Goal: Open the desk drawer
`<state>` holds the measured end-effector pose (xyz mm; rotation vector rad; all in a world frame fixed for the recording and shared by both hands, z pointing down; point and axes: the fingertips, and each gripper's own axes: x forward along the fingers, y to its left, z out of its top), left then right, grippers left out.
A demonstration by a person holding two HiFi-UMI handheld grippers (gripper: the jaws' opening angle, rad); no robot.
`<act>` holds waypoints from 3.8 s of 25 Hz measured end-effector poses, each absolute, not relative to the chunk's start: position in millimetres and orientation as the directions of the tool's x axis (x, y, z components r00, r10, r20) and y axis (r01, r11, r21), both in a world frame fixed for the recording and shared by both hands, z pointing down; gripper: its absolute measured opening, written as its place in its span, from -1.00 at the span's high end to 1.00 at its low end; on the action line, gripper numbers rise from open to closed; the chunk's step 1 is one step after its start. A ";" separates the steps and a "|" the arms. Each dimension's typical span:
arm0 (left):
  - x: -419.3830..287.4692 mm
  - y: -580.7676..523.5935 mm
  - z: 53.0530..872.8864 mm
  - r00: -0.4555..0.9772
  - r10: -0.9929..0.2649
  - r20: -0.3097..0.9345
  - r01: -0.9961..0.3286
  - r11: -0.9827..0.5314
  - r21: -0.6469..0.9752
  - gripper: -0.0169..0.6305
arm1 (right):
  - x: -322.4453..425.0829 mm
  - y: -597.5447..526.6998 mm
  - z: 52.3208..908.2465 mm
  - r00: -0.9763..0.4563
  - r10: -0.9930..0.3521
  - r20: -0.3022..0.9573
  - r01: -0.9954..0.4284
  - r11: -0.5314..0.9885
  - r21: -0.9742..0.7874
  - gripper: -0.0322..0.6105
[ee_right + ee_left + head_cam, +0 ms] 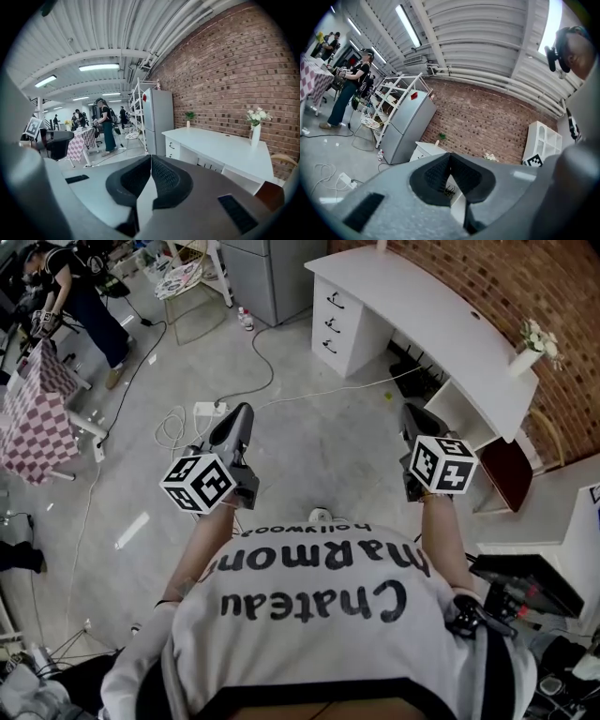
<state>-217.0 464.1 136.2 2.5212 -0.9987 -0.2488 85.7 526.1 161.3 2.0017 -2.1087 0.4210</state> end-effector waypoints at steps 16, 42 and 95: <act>-182.9 341.9 171.1 0.600 -0.797 0.075 -0.738 -0.515 0.436 0.90 | 153.9 352.9 199.9 -0.171 -0.899 0.404 -0.983 0.130 -0.127 0.85; -111.3 28.2 162.5 0.753 -0.656 0.052 -0.602 -0.654 0.458 0.90 | 205.9 128.9 215.4 -0.041 -0.866 0.499 -0.973 -0.080 -0.219 0.85; -48.0 -186.2 597.7 0.616 -0.620 0.486 -0.775 -0.365 0.516 0.90 | 176.4 -197.7 672.4 -0.320 -0.524 0.790 -0.946 0.217 -0.240 0.85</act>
